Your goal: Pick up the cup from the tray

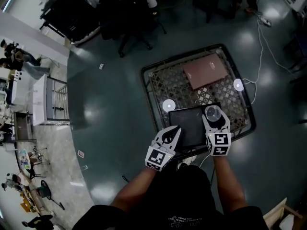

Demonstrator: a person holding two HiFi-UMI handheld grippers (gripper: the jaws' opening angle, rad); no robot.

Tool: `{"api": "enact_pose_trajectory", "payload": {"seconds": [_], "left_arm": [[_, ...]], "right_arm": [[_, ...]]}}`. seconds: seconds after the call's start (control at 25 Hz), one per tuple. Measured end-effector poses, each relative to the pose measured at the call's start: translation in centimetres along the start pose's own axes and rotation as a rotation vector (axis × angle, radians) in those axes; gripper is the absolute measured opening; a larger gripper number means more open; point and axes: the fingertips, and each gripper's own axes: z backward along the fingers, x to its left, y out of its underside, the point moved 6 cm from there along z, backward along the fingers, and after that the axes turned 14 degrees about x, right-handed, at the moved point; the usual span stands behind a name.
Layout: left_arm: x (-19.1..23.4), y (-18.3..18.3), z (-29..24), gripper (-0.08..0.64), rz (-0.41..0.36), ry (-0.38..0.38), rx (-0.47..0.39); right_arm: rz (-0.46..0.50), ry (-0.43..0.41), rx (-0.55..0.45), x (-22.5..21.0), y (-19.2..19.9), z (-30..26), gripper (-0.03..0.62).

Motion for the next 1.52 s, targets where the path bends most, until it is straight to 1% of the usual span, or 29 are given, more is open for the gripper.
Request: {"api": "enact_pose_trajectory", "payload": {"seconds": [0.16,0.36,0.44,0.72,0.88,1.04,1.52], "left_arm": [[-0.1,-1.0,0.2,0.009,-0.019,-0.011,-0.022],[-0.5,-2.1,1.2,0.009,-0.001,-0.033,-0.052],[-0.8,-2.8,1.3,0.009,-0.007,-0.037,-0.067],[-2.3,-4.7,1.7,0.009,-0.048,-0.035,-0.108],[-3.3,-5.6,1.9,0.009,-0.058,-0.031,-0.117],[-4.0,-6.2,2.0,0.009,-0.067,-0.031,-0.131],[-4.3,-5.6,2.4,0.009,-0.071,-0.038,-0.139]], "right_arm": [[0.025,0.005,-0.074,0.8,-2.1,3.0,0.293],[0.049,0.016,-0.127,2.6,-2.6,6.1,0.293],[0.057,0.021,-0.149,3.0,-2.5,7.2,0.293],[0.096,0.074,-0.196,2.8,-2.1,10.7,0.284],[0.094,0.084,-0.232,2.1,-2.4,12.2,0.282],[0.102,0.085,-0.247,2.0,-2.5,12.9,0.282],[0.116,0.07,-0.255,2.6,-1.8,12.8,0.282]]}}
